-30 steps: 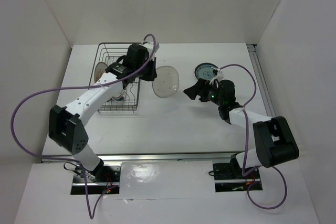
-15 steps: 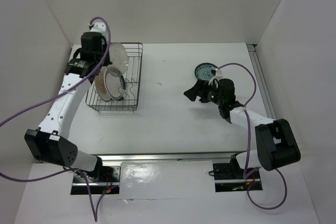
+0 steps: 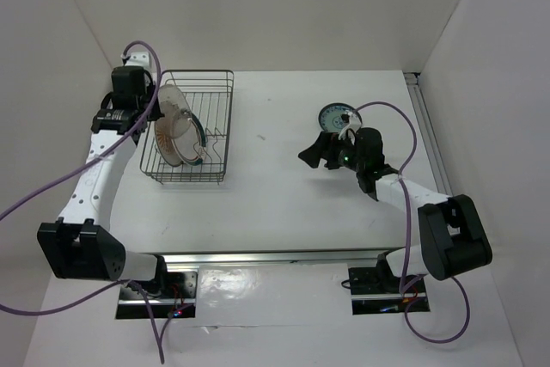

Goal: Load the plates into the dish rack

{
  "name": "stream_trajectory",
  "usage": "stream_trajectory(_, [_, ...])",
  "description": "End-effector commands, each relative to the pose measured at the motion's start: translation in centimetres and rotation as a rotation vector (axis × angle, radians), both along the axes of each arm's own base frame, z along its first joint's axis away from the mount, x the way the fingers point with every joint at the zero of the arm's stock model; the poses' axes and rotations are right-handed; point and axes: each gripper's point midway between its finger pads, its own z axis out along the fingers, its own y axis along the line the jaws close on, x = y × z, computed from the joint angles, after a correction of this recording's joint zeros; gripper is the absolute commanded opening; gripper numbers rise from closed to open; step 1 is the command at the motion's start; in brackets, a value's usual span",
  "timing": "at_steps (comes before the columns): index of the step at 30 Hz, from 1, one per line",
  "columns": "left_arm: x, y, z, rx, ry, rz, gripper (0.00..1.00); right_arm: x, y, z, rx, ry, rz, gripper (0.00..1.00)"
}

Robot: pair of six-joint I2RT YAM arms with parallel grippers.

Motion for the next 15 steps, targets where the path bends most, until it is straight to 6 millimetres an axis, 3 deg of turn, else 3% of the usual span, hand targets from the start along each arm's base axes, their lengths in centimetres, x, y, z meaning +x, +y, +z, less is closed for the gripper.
stream_trajectory(1, [0.3, -1.5, 2.6, -0.004, -0.109, -0.043, 0.00, 0.3, 0.6, 3.1, 0.015, -0.098, 0.030, 1.00])
stream_trajectory(9, [-0.4, -3.2, 2.7, 0.055, -0.109, -0.044, 0.00, 0.4, 0.5, 3.8, 0.011, -0.125, 0.024, 1.00])
stream_trajectory(15, [-0.9, -3.7, 0.6, 0.123, -0.031, 0.025, 0.00, 0.1, 0.4, 3.8, 0.011, -0.125, 0.024, 1.00])
